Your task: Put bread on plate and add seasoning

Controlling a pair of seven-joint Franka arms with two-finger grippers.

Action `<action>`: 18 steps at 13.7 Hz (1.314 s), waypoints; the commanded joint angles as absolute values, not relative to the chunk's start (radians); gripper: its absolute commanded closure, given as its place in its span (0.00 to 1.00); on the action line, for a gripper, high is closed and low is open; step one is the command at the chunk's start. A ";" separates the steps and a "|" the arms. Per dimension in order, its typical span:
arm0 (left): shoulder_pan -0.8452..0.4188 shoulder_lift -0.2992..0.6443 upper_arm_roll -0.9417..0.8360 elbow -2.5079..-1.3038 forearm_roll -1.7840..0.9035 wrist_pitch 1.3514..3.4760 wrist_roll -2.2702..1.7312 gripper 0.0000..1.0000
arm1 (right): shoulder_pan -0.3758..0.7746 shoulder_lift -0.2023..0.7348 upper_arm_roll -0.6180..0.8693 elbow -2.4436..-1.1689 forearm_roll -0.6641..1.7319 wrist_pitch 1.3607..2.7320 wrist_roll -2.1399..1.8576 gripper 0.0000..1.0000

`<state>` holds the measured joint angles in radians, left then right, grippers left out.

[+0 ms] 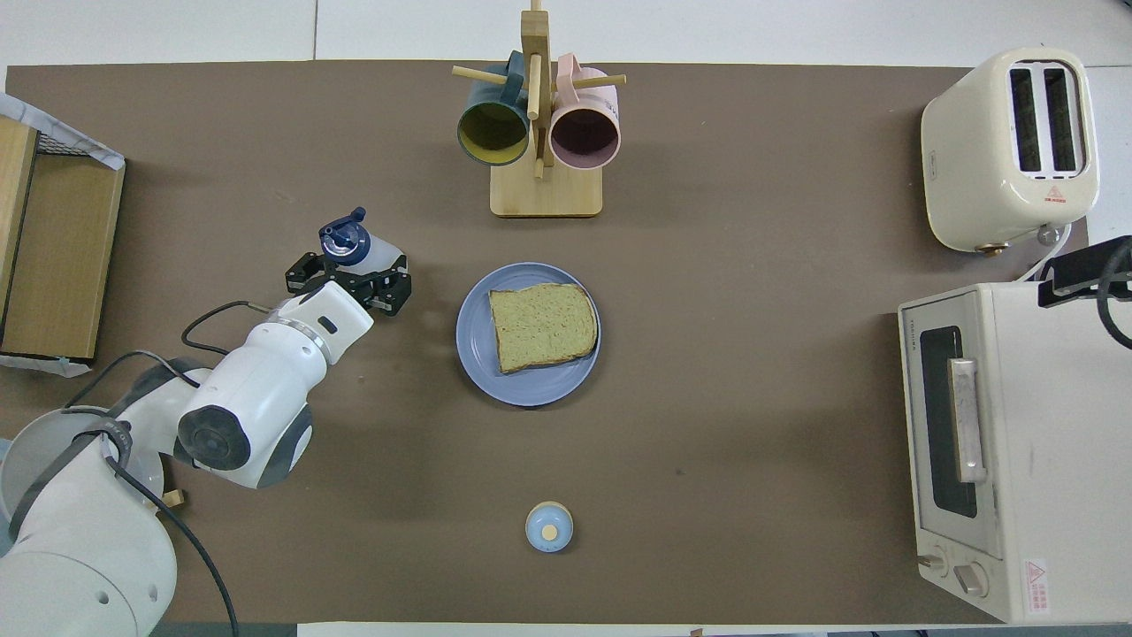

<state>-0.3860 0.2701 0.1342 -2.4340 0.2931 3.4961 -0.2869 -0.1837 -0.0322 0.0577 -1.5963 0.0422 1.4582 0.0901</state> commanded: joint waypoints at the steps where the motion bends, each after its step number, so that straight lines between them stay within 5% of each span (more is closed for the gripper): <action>1: -0.380 0.195 0.138 -2.509 0.314 3.508 -0.290 0.02 | -0.184 -0.044 0.058 -1.603 0.032 1.450 0.077 0.00; 11: -0.426 -0.015 0.137 -2.703 0.314 3.505 -0.285 0.00 | -0.184 -0.044 0.058 -1.601 0.032 1.450 0.077 0.00; 18: -0.566 -0.032 0.130 -2.692 0.308 3.502 -0.367 0.00 | -0.184 -0.044 0.058 -1.603 0.032 1.450 0.075 0.00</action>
<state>-0.5434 -0.0064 0.1229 -2.6809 0.3033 3.4997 -0.3387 -0.1837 -0.0322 0.0577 -1.5963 0.0422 1.4582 0.0901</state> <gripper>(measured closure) 0.000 0.000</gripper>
